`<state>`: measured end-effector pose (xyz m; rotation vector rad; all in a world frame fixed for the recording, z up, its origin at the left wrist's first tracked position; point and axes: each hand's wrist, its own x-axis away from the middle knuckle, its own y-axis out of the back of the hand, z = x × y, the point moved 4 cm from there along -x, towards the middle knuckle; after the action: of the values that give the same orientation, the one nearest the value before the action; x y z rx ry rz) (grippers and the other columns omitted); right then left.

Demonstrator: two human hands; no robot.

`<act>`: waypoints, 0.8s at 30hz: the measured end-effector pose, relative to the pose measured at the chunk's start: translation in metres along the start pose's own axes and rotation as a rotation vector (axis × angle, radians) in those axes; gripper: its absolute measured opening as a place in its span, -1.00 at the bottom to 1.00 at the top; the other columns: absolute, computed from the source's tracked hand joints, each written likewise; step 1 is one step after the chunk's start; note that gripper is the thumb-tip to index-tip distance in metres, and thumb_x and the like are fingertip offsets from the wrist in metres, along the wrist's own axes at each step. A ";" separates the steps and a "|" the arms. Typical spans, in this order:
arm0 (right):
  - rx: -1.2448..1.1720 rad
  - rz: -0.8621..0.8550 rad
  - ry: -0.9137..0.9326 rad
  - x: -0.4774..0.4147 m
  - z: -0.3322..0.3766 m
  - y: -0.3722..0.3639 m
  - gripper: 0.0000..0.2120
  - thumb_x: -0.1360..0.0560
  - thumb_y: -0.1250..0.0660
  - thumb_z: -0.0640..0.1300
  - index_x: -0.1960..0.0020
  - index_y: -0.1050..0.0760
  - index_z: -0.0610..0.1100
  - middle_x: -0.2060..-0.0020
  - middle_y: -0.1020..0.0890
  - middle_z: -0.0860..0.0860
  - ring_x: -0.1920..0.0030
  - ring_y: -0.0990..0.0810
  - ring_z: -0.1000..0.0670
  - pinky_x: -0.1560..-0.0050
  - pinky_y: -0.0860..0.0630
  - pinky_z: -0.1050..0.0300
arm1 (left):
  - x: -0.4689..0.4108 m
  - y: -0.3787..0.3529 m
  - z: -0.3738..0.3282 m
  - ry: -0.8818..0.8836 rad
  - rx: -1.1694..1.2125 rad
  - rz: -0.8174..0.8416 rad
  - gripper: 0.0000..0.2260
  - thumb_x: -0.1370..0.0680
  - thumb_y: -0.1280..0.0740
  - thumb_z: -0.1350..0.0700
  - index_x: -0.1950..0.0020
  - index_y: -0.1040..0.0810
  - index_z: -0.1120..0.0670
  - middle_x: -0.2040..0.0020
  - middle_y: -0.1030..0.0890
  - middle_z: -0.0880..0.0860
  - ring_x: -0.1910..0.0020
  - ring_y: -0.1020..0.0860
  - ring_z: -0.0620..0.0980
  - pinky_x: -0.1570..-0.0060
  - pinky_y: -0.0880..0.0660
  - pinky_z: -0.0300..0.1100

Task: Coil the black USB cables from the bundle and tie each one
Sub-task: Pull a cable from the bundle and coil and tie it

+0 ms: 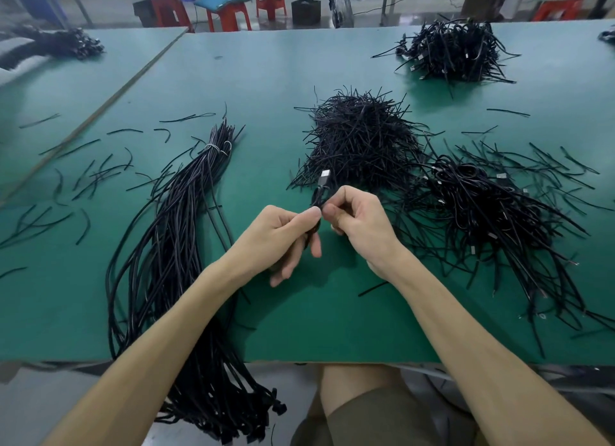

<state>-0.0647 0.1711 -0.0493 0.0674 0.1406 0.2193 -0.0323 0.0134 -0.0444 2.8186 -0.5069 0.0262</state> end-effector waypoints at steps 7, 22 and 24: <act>0.044 0.009 0.022 -0.002 -0.002 0.000 -0.74 -0.58 -0.34 -0.35 0.22 -0.46 -0.12 0.47 -0.49 0.24 0.40 -0.39 0.21 0.26 -0.34 0.30 | 0.002 0.000 0.001 0.091 0.220 0.197 -0.52 -0.70 -0.17 -0.16 0.20 -0.60 0.15 0.58 -0.39 0.09 0.69 -0.38 0.03 0.58 -0.24 -0.29; 0.101 -0.106 0.152 -0.002 0.004 -0.002 -0.36 -0.53 -0.48 -0.18 -0.52 -0.33 0.07 -0.14 -0.52 -0.03 0.10 -0.62 -0.07 0.07 -0.57 0.11 | -0.005 0.006 0.007 -0.012 0.025 -0.157 -0.49 -0.64 -0.24 -0.17 0.44 -0.41 0.08 0.66 -0.27 0.10 0.74 -0.27 0.03 0.61 -0.17 -0.28; 0.296 -0.095 0.236 0.002 0.011 -0.005 -0.45 -0.55 -0.45 -0.20 -0.48 -0.42 0.07 -0.24 -0.42 -0.01 -0.03 -0.55 0.00 -0.13 -0.52 0.15 | -0.004 0.007 0.006 -0.004 0.029 -0.155 -0.50 -0.62 -0.26 -0.18 0.45 -0.41 0.06 0.66 -0.27 0.09 0.74 -0.25 0.02 0.62 -0.16 -0.32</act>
<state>-0.0598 0.1658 -0.0396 0.3292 0.4101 0.1092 -0.0389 0.0065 -0.0488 2.8783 -0.2899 -0.0032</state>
